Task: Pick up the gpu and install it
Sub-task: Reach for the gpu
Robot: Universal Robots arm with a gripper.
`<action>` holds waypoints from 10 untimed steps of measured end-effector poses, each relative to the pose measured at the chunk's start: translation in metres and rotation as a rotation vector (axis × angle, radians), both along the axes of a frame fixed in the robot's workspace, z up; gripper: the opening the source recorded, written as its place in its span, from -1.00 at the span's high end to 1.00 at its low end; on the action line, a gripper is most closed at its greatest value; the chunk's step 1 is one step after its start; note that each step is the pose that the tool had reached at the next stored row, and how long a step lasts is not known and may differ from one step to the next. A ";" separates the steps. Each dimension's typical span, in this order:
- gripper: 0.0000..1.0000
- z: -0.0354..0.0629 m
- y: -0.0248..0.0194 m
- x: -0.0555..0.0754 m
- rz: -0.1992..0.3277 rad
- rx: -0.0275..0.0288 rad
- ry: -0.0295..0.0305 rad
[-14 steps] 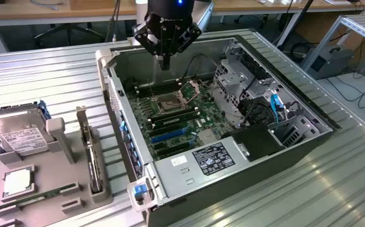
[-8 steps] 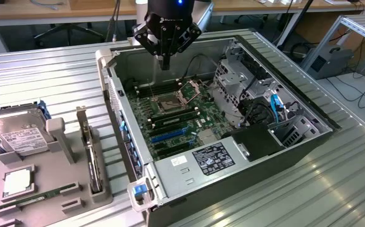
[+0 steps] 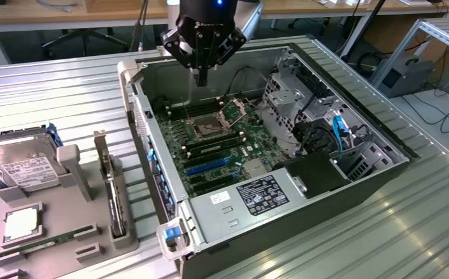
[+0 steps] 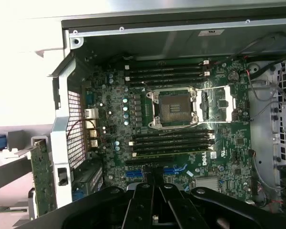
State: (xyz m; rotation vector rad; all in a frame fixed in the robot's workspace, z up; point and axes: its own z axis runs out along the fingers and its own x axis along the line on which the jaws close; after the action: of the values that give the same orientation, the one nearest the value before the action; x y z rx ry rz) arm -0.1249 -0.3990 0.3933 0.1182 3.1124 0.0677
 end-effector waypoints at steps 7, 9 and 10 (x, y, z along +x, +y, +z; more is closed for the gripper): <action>0.79 -0.0002 0.0001 -0.029 0.000 0.0000 0.0000; 0.79 -0.0002 0.0000 -0.038 0.000 0.0000 0.0000; 0.79 -0.0003 0.0000 -0.046 0.000 -0.0001 0.0000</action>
State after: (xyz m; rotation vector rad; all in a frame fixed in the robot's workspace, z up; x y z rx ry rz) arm -0.1707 -0.3989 0.3930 0.1182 3.1125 0.0676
